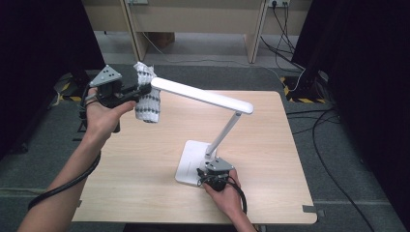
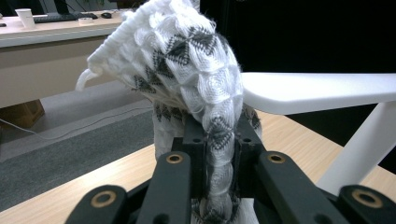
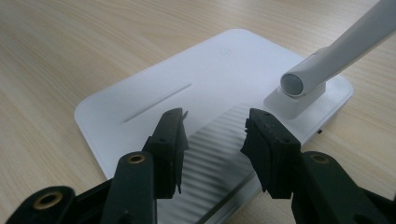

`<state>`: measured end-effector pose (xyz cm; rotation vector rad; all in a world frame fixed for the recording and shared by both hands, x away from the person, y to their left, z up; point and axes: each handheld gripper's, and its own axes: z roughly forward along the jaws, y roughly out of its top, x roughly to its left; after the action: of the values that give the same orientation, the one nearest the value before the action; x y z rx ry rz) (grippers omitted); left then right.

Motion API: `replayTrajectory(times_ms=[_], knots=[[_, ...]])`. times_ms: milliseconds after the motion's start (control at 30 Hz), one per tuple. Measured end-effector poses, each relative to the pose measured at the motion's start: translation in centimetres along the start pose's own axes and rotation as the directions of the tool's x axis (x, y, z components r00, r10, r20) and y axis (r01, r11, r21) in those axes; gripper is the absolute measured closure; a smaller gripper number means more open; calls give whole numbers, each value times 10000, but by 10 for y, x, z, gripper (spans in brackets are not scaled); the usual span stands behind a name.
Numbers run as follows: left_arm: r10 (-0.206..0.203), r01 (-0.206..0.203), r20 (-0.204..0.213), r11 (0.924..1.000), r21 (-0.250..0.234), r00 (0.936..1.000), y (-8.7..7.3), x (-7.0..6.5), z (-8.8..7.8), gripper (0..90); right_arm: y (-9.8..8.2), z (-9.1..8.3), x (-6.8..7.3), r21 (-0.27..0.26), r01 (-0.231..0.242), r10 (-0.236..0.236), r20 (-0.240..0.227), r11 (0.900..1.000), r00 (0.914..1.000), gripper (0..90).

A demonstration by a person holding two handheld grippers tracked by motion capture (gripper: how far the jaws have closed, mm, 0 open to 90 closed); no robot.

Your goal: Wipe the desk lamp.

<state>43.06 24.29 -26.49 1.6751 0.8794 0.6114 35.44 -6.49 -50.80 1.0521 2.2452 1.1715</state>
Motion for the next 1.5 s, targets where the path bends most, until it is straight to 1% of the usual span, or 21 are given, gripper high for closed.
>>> replayTrajectory(times_ms=[133,200,433,700,733,767,933,967,1000,1200,1300,1333,1433,1467,1500], knots=[[-23,23,32,10000,-3,10000,-3,-3,1,794,0,0,0,6,0,0,-3,10000,10000,571],[-25,25,41,10000,-13,10000,-5,-7,1,794,0,0,0,3,12,-12,9,10000,10000,570],[74,-75,151,9999,74,9999,-8,-13,3,794,0,0,0,4,6,-6,6,10000,10000,571],[81,-88,356,9998,195,9993,-13,-20,13,793,0,0,0,-22,38,-38,13,10000,10000,571],[122,-135,507,9996,248,9986,-16,-24,16,793,0,0,0,-24,48,-48,25,10000,10000,571],[138,-153,564,9996,253,9983,-16,-26,18,793,0,0,0,-11,54,-54,38,10000,10000,571],[249,-266,749,9994,219,9969,-17,-36,25,793,0,0,0,-28,62,-62,34,10000,10000,571],[249,-266,749,9994,219,9969,-17,-36,25,793,0,0,0,-41,85,-85,40,10000,10000,571],[319,-337,836,9992,206,9960,-17,-41,28,793,0,0,0,-42,85,-85,37,10000,10000,571],[524,-552,1109,9982,218,9924,-18,-55,36,792,0,0,0,-40,95,-95,38,9999,9999,571],[646,-669,1179,9976,156,9909,-18,-61,39,792,0,0,0,-41,89,-89,38,10000,10000,572],[646,-669,1179,9976,156,9909,-18,-61,39,792,0,0,0,-41,89,-89,38,10000,10000,572],[901,-920,1219,9957,101,9884,-18,-68,43,792,0,0,0,-20,63,-63,29,10000,10000,571],[901,-920,1219,9957,101,9884,-18,-68,43,792,0,0,0,-20,63,-63,29,10000,10000,571],[971,-989,1298,9951,76,9868,-19,-71,46,792,0,0,0,-25,64,-64,27,10000,10000,572]])
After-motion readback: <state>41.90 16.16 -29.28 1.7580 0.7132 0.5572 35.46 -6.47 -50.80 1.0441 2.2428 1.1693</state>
